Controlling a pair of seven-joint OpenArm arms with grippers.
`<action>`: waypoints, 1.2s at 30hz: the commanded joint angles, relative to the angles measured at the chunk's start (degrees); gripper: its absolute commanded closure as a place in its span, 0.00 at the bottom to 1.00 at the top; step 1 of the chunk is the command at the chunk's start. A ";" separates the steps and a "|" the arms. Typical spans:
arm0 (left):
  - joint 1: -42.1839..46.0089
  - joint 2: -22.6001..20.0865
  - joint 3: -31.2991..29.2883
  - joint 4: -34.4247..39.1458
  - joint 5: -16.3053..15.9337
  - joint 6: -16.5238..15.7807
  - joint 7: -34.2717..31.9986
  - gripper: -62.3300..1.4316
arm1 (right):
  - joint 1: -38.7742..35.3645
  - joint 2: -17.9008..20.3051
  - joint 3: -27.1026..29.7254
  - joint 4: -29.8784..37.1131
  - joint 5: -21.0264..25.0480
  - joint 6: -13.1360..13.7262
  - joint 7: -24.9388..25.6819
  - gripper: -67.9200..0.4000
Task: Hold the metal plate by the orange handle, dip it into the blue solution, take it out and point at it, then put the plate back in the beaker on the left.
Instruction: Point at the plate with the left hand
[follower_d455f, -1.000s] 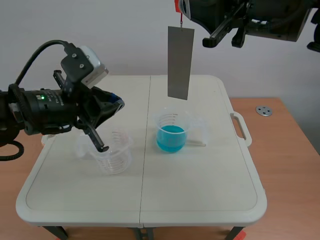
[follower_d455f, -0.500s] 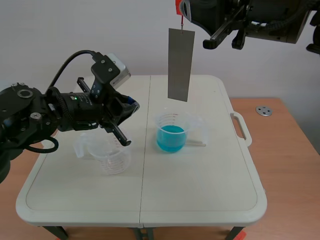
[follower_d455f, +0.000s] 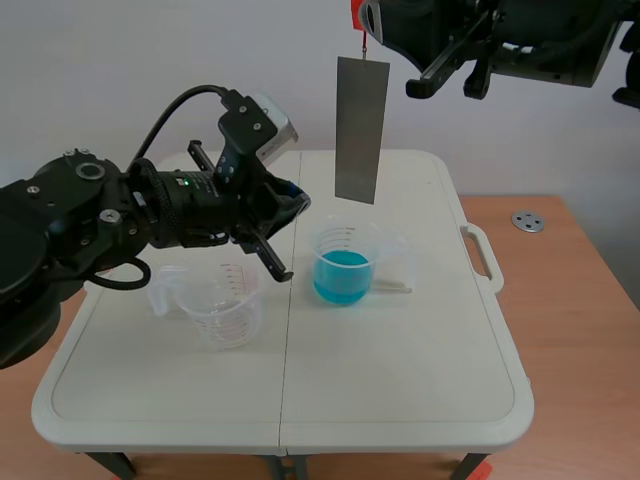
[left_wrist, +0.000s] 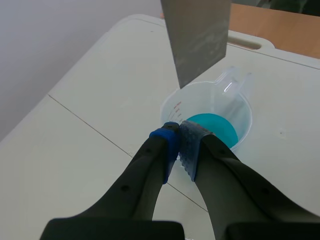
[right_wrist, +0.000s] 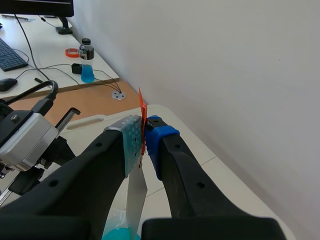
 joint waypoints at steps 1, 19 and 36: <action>-0.98 0.31 -0.07 1.16 -0.33 0.11 -0.81 0.96 | 1.49 0.61 0.48 0.24 1.16 0.42 0.87 0.98; -0.96 0.28 -0.07 1.16 -0.33 0.11 -0.79 0.96 | 1.49 0.61 0.48 0.24 2.16 0.42 0.85 0.98; 11.50 -20.50 -4.59 7.34 -11.30 17.51 -10.56 0.96 | 1.49 0.48 0.48 0.24 2.32 0.42 0.83 0.98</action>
